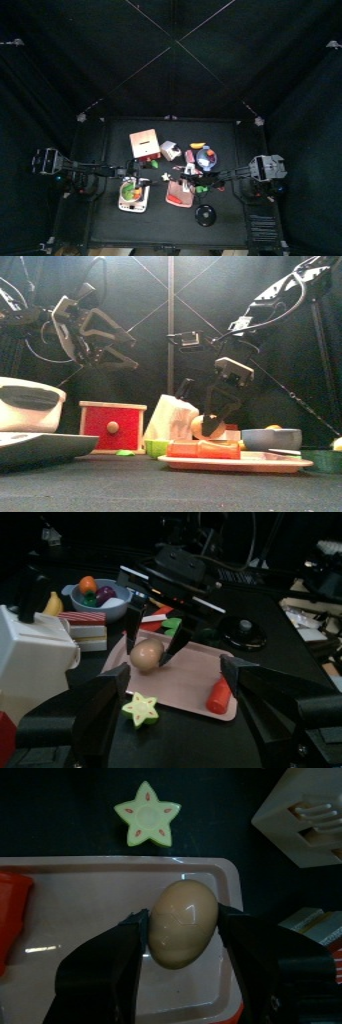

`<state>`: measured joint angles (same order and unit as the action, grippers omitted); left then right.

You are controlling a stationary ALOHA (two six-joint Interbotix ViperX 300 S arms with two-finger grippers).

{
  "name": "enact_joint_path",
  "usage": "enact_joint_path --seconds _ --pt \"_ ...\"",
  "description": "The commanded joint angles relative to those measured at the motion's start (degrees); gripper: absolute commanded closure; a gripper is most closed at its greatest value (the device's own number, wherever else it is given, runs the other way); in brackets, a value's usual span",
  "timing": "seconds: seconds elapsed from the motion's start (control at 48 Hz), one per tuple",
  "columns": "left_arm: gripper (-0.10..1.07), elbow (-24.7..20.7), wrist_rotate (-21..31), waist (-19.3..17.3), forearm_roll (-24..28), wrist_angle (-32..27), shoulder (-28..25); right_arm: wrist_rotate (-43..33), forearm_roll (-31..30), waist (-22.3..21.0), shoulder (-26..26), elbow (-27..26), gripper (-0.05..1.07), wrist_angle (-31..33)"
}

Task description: Peel eggshell half

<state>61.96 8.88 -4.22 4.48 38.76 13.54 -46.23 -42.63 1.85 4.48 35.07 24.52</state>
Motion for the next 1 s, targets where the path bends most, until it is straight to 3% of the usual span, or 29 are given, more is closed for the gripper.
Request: enact_joint_path --seconds 0.0,0.229,0.396,0.708,0.979 --pt "-0.05 -2.2 -0.18 -0.18 2.55 0.26 -1.41 0.0 0.09 0.7 -3.25 -0.62 0.34 -0.18" --pt "-0.05 -6.68 -1.49 -0.18 11.78 0.26 -5.01 -0.09 1.67 0.97 -8.17 -0.35 0.34 -0.18" --pt "-0.05 -9.84 -5.45 -0.18 14.24 0.26 -6.15 -0.09 4.31 0.97 -12.3 0.62 0.34 -1.93" --pt "-0.05 -14.59 -24.43 0.26 13.27 0.7 -12.04 -0.35 11.07 0.7 -20.21 6.77 0.34 -17.23" --pt "-0.05 -16.61 -37.27 1.93 4.83 2.11 -13.36 -0.62 14.68 0.97 -22.41 9.76 0.34 -23.99"
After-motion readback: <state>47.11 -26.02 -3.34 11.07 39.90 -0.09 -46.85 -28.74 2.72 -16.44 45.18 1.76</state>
